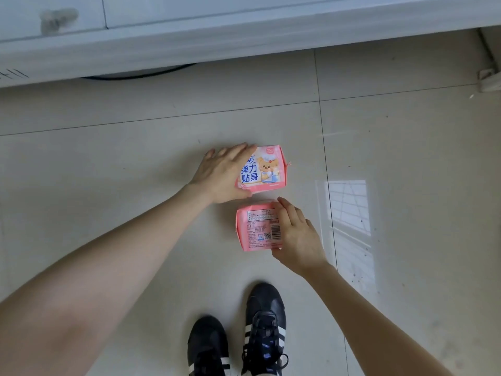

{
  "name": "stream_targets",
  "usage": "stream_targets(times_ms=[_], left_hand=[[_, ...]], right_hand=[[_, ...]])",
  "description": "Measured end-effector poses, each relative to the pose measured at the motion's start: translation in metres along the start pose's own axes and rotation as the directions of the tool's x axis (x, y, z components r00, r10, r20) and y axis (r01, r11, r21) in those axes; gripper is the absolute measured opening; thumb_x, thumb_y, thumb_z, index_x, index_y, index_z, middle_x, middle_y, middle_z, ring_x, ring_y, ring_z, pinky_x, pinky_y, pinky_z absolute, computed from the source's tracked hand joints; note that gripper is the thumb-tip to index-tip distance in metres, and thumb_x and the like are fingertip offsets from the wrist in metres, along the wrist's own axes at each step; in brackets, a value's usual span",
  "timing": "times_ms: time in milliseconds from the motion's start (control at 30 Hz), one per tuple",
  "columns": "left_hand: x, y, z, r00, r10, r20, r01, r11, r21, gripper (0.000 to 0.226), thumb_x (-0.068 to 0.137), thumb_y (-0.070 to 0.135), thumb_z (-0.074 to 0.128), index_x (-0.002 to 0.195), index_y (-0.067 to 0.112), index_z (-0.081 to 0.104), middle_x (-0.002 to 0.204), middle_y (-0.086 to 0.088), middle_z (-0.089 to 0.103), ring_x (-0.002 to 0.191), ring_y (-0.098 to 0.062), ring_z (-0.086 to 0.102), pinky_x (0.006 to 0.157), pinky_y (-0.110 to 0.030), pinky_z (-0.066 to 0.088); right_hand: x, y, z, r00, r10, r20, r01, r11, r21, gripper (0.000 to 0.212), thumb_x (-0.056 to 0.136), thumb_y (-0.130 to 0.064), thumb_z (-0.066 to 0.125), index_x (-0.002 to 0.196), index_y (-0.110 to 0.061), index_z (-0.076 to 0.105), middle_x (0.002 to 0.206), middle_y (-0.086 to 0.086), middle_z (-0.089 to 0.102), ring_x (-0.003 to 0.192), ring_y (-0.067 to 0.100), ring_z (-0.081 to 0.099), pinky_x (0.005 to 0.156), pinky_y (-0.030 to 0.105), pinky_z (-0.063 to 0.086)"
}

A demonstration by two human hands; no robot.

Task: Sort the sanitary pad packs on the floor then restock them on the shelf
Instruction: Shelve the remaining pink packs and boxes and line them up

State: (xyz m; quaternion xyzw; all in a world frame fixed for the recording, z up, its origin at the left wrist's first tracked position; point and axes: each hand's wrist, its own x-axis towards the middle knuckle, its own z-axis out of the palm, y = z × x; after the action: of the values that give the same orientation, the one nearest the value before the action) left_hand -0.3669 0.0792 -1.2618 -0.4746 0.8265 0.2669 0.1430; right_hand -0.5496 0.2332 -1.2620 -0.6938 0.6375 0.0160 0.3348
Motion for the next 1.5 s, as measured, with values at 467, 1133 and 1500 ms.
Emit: stream_targets(times_ms=[467, 1133, 1500], left_hand=[[-0.020, 0.010, -0.020, 0.987, -0.157, -0.046, 0.136, 0.945, -0.298, 0.097, 0.054, 0.036, 0.088, 0.138, 0.021, 0.043, 0.124, -0.003, 0.054, 0.107, -0.028, 0.058, 0.084, -0.037, 0.050], [-0.242, 0.051, -0.237, 0.920, -0.374, -0.115, 0.301, 0.865, -0.402, 0.091, 0.055, 0.035, 0.087, 0.135, 0.025, 0.046, 0.122, -0.003, 0.057, 0.110, -0.025, 0.056, 0.083, -0.027, 0.040], [-0.398, 0.101, -0.381, 0.876, -0.392, -0.282, 0.265, 0.878, -0.398, 0.096, 0.051, 0.036, 0.086, 0.137, 0.023, 0.047, 0.119, 0.000, 0.056, 0.109, -0.022, 0.056, 0.081, -0.028, 0.041]], right_hand=[[-0.038, 0.000, -0.025, 0.987, 0.148, 0.055, -0.155, 0.972, 0.178, 0.075, 0.062, -0.013, 0.068, 0.131, -0.019, 0.040, 0.126, -0.006, 0.046, 0.105, 0.019, 0.052, 0.057, 0.033, 0.051], [-0.147, -0.155, -0.247, 0.993, 0.116, -0.032, -0.105, 0.968, 0.229, 0.080, 0.059, -0.032, 0.075, 0.130, -0.021, 0.041, 0.121, -0.005, 0.050, 0.101, 0.022, 0.057, 0.069, 0.034, 0.052], [-0.236, -0.263, -0.396, 0.998, -0.047, -0.032, 0.051, 0.984, 0.170, 0.086, 0.057, -0.031, 0.079, 0.134, -0.021, 0.043, 0.123, -0.005, 0.050, 0.105, 0.021, 0.057, 0.080, 0.038, 0.053]])
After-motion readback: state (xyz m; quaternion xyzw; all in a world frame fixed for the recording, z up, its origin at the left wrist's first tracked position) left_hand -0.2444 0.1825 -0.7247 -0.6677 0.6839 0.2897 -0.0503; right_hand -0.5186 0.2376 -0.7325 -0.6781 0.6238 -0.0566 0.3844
